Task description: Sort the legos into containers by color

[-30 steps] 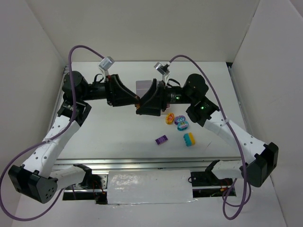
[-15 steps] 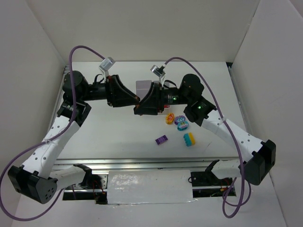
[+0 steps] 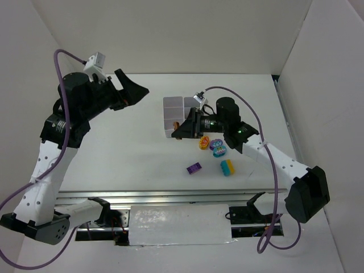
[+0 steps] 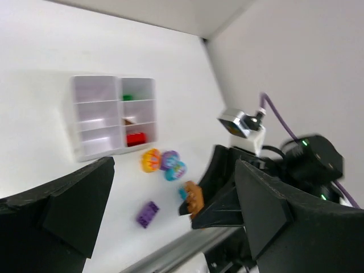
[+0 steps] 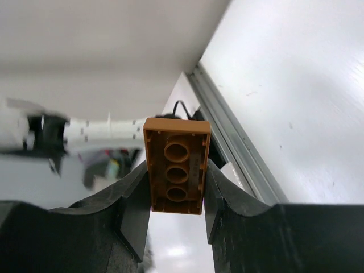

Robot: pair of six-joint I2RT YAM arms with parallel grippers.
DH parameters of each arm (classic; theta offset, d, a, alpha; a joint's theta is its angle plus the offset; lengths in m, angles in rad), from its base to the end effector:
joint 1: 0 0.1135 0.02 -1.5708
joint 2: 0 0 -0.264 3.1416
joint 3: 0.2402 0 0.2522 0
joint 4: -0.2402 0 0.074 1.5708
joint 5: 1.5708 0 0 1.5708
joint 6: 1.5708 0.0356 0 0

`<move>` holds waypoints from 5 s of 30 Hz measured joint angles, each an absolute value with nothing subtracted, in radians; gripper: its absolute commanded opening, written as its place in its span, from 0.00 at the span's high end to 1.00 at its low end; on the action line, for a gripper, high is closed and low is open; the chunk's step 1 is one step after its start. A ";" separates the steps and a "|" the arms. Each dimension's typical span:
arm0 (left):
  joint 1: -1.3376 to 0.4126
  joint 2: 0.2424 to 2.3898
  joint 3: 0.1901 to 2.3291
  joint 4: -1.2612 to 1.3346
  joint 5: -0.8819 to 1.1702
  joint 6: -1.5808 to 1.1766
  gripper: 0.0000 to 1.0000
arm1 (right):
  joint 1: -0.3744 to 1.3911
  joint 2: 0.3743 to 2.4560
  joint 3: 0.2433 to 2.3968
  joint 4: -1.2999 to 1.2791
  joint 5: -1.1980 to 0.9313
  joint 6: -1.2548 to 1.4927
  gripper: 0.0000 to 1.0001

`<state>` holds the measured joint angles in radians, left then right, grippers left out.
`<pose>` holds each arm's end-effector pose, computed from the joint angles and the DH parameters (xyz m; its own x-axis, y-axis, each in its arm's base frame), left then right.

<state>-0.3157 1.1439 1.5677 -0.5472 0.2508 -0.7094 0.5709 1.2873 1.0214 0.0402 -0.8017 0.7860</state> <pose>0.2035 -0.0758 0.4959 -0.4372 -0.5210 -0.7331 0.3296 0.6656 -0.6696 0.2340 0.1807 0.3384 -0.8159 0.0608 -0.5750 -0.5488 0.2317 0.8032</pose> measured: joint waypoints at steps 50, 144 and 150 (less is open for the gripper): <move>-0.293 1.069 1.470 -0.747 0.076 -0.654 0.03 | 0.255 1.769 0.999 0.259 -0.591 1.510 0.91; -0.346 1.259 1.518 -0.967 -0.160 -0.766 0.00 | 0.902 1.600 1.047 -0.764 0.143 0.590 0.00; -0.282 1.238 1.507 -0.966 -0.132 -0.758 0.01 | 0.912 1.698 1.084 -0.746 0.189 0.633 0.00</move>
